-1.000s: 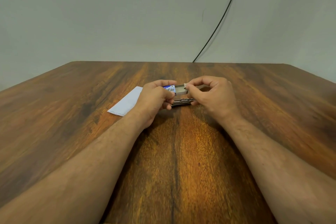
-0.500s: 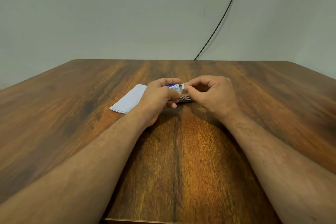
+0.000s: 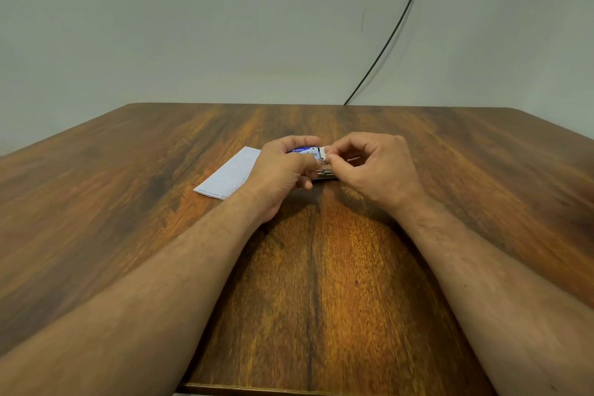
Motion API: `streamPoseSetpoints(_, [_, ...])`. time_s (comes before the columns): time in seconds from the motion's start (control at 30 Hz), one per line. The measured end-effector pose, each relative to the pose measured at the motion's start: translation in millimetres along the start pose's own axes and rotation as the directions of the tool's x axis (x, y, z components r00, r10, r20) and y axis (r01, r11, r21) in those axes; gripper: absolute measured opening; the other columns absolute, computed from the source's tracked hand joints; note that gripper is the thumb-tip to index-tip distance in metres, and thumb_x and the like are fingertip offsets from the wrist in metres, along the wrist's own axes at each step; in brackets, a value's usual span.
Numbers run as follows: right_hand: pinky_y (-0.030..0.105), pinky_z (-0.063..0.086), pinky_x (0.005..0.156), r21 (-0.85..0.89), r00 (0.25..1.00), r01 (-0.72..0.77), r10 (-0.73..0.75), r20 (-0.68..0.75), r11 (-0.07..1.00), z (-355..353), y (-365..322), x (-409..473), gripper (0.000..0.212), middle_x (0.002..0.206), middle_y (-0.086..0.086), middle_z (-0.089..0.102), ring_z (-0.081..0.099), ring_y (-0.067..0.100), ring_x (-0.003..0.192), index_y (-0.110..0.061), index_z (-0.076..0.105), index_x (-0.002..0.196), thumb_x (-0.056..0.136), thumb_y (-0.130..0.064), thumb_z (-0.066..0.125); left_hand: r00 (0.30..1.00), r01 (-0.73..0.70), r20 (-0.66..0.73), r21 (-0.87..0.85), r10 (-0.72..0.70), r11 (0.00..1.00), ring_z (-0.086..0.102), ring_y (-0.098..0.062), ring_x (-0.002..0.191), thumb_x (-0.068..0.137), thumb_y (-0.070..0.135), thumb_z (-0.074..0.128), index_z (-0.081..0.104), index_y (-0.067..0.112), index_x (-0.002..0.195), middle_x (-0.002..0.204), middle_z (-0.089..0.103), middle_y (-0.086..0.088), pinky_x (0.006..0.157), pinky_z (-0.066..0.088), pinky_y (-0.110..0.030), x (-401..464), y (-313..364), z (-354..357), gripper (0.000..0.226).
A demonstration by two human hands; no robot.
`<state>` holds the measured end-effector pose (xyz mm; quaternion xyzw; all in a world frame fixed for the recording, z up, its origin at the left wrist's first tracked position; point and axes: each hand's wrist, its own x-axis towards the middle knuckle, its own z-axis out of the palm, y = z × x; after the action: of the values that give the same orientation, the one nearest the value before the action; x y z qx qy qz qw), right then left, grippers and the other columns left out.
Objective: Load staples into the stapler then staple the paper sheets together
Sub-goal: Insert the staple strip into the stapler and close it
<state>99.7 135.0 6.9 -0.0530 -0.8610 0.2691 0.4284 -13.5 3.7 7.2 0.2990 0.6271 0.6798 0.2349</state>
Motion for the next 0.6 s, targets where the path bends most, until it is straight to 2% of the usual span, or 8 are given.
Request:
streamPoseSetpoints(0.13, [0.028, 0.061, 0.068, -0.039, 0.999, 0.035, -0.034, 0.034, 0.999, -0.4, 0.3, 0.4, 0.006, 0.081, -0.011, 0.076, 0.072, 0.005, 0.075, -0.027, 0.078, 0.084, 0.084, -0.022, 0.074, 1.000, -0.002, 0.021, 0.010, 0.002, 1.000, 0.061, -0.013, 0.068, 0.088, -0.006, 0.064, 0.065, 0.010, 0.120, 0.113, 0.064, -0.017, 0.049, 0.049, -0.018, -0.7, 0.1, -0.6, 0.036])
streamPoseSetpoints(0.23, [0.034, 0.061, 0.068, -0.069, 0.997, 0.047, -0.043, 0.058, 0.997, -1.3, -0.1, 0.2, 0.010, 0.081, -0.011, 0.077, 0.072, 0.006, 0.074, -0.027, 0.078, 0.084, 0.083, -0.032, 0.069, 0.999, -0.015, 0.042, 0.029, 0.013, 0.999, 0.060, -0.013, 0.068, 0.089, -0.005, 0.064, 0.064, 0.009, 0.122, 0.111, 0.064, -0.015, 0.050, 0.049, -0.018, -1.8, 0.4, -0.4, 0.037])
streamPoseSetpoints(0.33, [0.035, 0.060, 0.067, -0.104, 0.995, 0.062, -0.053, 0.087, 0.993, -2.3, -1.8, 0.0, 0.019, 0.083, -0.012, 0.077, 0.071, 0.006, 0.073, -0.029, 0.079, 0.086, 0.080, -0.041, 0.064, 0.998, -0.013, 0.056, 0.031, 0.011, 0.999, 0.059, -0.013, 0.066, 0.089, -0.007, 0.062, 0.062, 0.010, 0.125, 0.110, 0.064, -0.015, 0.050, 0.049, -0.019, -2.6, 0.2, 0.2, 0.039])
streamPoseSetpoints(0.43, [0.034, 0.058, 0.069, -0.130, 0.995, 0.070, -0.061, 0.077, 0.989, 0.8, -3.6, -0.6, 0.018, 0.083, -0.011, 0.078, 0.071, 0.007, 0.073, -0.026, 0.079, 0.086, 0.080, -0.038, 0.066, 0.998, -0.006, 0.058, -0.008, 0.006, 1.000, 0.056, -0.013, 0.062, 0.089, -0.012, 0.057, 0.060, 0.009, 0.125, 0.111, 0.063, -0.018, 0.047, 0.047, -0.019, -2.9, 0.2, 1.7, 0.042])
streamPoseSetpoints(0.5, [0.033, 0.058, 0.071, -0.078, 1.000, 0.022, -0.021, 0.016, 0.997, 4.3, -4.6, 0.0, 0.012, 0.082, -0.010, 0.078, 0.072, 0.007, 0.074, -0.024, 0.080, 0.084, 0.080, -0.030, 0.071, 0.999, -0.003, 0.051, -0.035, 0.005, 0.999, 0.054, -0.013, 0.060, 0.089, -0.014, 0.053, 0.057, 0.008, 0.127, 0.110, 0.062, -0.018, 0.046, 0.045, -0.020, -3.2, 1.2, 2.9, 0.044])
streamPoseSetpoints(0.6, [0.028, 0.061, 0.072, 0.117, 0.991, -0.089, 0.100, -0.091, 0.989, 6.3, -8.4, 2.0, 0.005, 0.081, -0.008, 0.079, 0.074, 0.006, 0.074, -0.018, 0.080, 0.081, 0.083, -0.017, 0.075, 0.999, -0.015, 0.040, -0.050, 0.017, 0.999, 0.054, -0.013, 0.060, 0.090, -0.015, 0.051, 0.057, 0.009, 0.126, 0.104, 0.062, -0.015, 0.046, 0.043, -0.022, -2.8, 2.3, 5.0, 0.044])
